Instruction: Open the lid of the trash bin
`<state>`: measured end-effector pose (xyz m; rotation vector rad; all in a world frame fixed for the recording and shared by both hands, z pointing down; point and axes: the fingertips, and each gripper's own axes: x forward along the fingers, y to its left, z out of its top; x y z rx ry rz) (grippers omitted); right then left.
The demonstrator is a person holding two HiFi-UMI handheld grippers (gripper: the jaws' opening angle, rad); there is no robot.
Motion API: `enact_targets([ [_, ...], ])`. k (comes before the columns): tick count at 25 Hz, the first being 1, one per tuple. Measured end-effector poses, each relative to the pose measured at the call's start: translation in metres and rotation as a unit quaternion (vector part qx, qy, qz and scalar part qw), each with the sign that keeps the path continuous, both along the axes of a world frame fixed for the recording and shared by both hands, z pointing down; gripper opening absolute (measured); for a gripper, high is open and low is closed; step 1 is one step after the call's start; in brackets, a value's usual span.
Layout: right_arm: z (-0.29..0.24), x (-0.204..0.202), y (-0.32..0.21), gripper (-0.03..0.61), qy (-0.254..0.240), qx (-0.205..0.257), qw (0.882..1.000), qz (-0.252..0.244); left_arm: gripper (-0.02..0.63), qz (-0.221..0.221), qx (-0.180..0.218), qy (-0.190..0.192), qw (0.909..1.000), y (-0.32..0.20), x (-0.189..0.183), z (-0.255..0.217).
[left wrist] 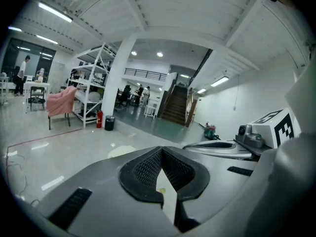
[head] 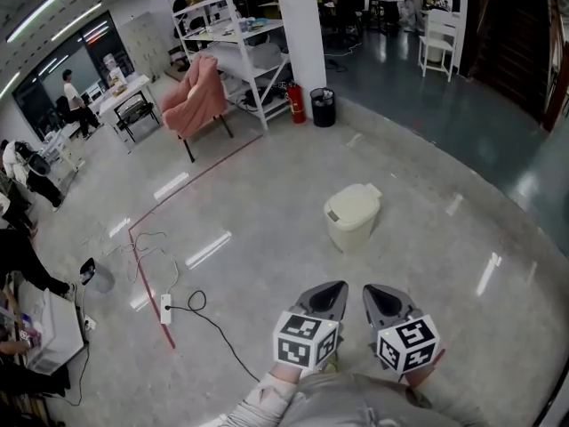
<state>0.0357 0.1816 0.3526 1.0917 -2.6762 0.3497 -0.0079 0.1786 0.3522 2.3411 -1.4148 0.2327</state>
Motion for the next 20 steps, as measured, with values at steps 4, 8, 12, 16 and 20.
enact_targets([
  [4, 0.0, -0.022, -0.027, 0.0, -0.003, 0.004, 1.0, 0.011, 0.003, 0.012, 0.0, -0.006, 0.9999, -0.026, -0.02, 0.004],
  [8, 0.003, -0.037, -0.05, 0.0, -0.007, 0.008, 1.0, 0.02, 0.003, 0.018, -0.002, -0.01, 0.9998, -0.049, -0.038, 0.012],
  [12, 0.005, -0.047, -0.061, 0.0, -0.004, 0.006, 1.0, 0.028, 0.003, 0.023, -0.003, -0.014, 0.9996, -0.063, -0.05, 0.014],
  [16, 0.01, -0.051, -0.071, 0.0, 0.004, 0.002, 0.999, 0.032, 0.003, 0.02, -0.008, -0.016, 0.9996, -0.077, -0.057, 0.022],
  [20, 0.018, -0.051, -0.076, 0.0, 0.011, -0.012, 0.999, 0.036, 0.003, 0.014, -0.014, -0.015, 0.9997, -0.085, -0.063, 0.028],
])
